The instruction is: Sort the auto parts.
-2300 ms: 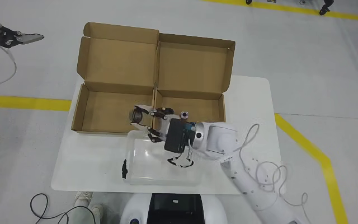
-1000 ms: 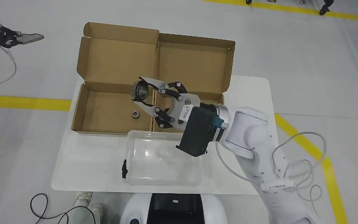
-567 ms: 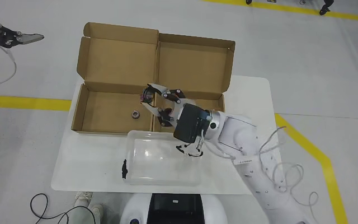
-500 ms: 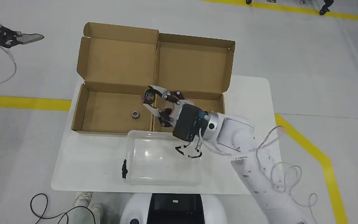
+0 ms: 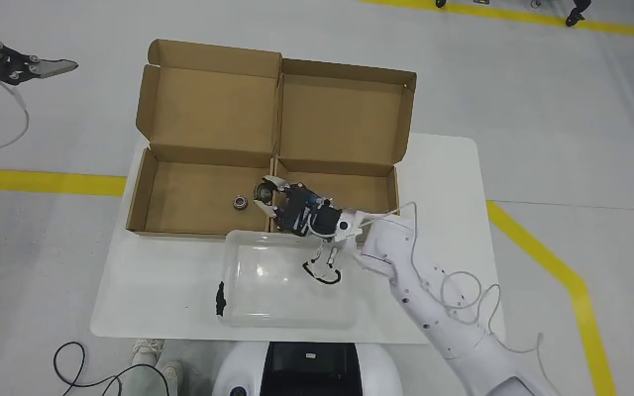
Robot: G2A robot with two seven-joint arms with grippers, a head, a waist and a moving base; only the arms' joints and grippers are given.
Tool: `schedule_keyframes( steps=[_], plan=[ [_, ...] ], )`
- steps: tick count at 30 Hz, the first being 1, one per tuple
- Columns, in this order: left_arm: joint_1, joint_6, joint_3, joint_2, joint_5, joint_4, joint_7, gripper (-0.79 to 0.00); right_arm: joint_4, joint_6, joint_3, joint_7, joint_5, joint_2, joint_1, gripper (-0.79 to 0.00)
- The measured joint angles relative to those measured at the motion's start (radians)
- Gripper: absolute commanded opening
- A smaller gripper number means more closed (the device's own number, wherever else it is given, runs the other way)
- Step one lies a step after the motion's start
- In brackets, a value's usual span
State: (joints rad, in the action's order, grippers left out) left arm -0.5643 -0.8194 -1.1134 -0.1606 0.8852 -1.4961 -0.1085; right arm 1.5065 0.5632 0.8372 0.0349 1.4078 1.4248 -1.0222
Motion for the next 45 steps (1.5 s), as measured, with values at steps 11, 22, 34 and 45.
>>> schedule_keyframes(
  steps=[11, 22, 34, 45],
  plan=[
    [0.0, 0.0, 0.0, 0.0, 0.0, 0.0, 0.0, 0.0, -0.297, -0.047, -0.168, -0.045, -0.114, 0.093, 0.194, -0.785],
    [0.0, 0.0, 0.0, 0.0, 0.0, 0.0, 0.0, 0.0, -0.603, -0.076, -0.297, -0.026, -0.19, 0.212, 0.353, -0.785],
    [0.0, 0.0, 0.0, 0.0, 0.0, 0.0, 0.0, 0.0, -0.863, -0.102, -0.372, 0.011, -0.202, 0.331, 0.459, -0.785],
    [0.0, 0.0, 0.0, 0.0, 0.0, 0.0, 0.0, 0.0, -0.997, -0.127, -0.392, 0.044, -0.175, 0.399, 0.509, -0.471]
  ],
)
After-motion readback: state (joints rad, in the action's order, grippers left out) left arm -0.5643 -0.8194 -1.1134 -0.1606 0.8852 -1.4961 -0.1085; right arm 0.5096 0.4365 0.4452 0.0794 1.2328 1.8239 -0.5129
